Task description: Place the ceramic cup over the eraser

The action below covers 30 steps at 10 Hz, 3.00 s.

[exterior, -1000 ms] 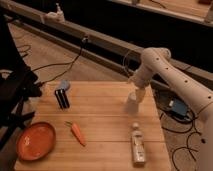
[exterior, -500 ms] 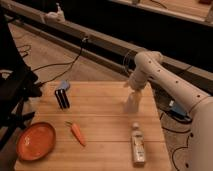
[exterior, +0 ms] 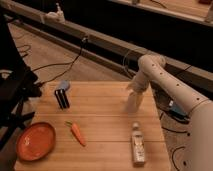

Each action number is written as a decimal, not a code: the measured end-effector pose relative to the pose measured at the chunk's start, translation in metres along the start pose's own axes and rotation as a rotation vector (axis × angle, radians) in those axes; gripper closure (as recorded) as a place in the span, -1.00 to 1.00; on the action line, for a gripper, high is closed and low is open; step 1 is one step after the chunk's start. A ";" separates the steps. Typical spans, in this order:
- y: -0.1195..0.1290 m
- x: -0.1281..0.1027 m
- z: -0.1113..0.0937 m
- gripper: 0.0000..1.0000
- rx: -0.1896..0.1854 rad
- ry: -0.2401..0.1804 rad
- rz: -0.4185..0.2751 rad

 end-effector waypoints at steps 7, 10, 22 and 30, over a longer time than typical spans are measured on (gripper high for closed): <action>0.002 0.011 0.015 0.54 -0.010 -0.053 0.026; -0.011 0.007 -0.004 0.82 0.055 -0.040 0.017; -0.049 -0.205 -0.094 0.82 -0.001 -0.157 -0.463; -0.059 -0.263 -0.097 0.82 -0.018 -0.221 -0.525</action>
